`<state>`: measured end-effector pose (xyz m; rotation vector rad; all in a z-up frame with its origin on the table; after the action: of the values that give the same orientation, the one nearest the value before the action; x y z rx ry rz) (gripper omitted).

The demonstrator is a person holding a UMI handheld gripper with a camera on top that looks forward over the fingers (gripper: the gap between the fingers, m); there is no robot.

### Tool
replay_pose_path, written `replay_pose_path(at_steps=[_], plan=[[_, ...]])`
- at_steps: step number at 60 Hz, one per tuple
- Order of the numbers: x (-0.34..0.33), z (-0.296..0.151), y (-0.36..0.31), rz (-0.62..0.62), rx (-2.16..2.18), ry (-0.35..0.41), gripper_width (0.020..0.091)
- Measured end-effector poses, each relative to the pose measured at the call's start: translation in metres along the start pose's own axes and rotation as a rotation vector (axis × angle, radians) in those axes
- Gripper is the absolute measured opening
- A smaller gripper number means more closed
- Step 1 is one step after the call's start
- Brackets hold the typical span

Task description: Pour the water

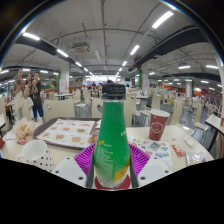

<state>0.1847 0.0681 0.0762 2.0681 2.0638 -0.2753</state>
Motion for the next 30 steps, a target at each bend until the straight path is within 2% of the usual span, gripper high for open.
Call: replay_pose_path(at_steps=[3,5,7,8,11,20,24,30], plan=[[-0.003,0.006,-0.001,-0.01,0.005,-0.068,0.0585],[-0.009,0.01,-0.003,-0.02,0.021,-0.123,0.0692],[-0.017,0.008,-0.007,-0.028,0.037,-0.143,0.0825],[-0.021,0.006,-0.009,-0.033,0.043,-0.149,0.0867],[-0.038,-0.001,-0.015,-0.035,0.049,-0.18,0.0843],[-0.113,-0.031,-0.027,0.061,0.001,-0.267,0.0852],[-0.152,-0.049,-0.053,0.068,-0.016,-0.302,0.085],[-0.202,-0.081,-0.094,0.086,-0.047,-0.311,0.0857]])
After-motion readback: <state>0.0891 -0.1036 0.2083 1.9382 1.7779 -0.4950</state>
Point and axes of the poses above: the point between the fingertips, and its own axes, seen from behind it with the camera up: y to the right, z down, x forward, the way the camera looks, the point moved 3 cm from there along -x, backward, against the way the camera looks, and after that the axes turned 1 degree about -z, right-handed, at the moved point
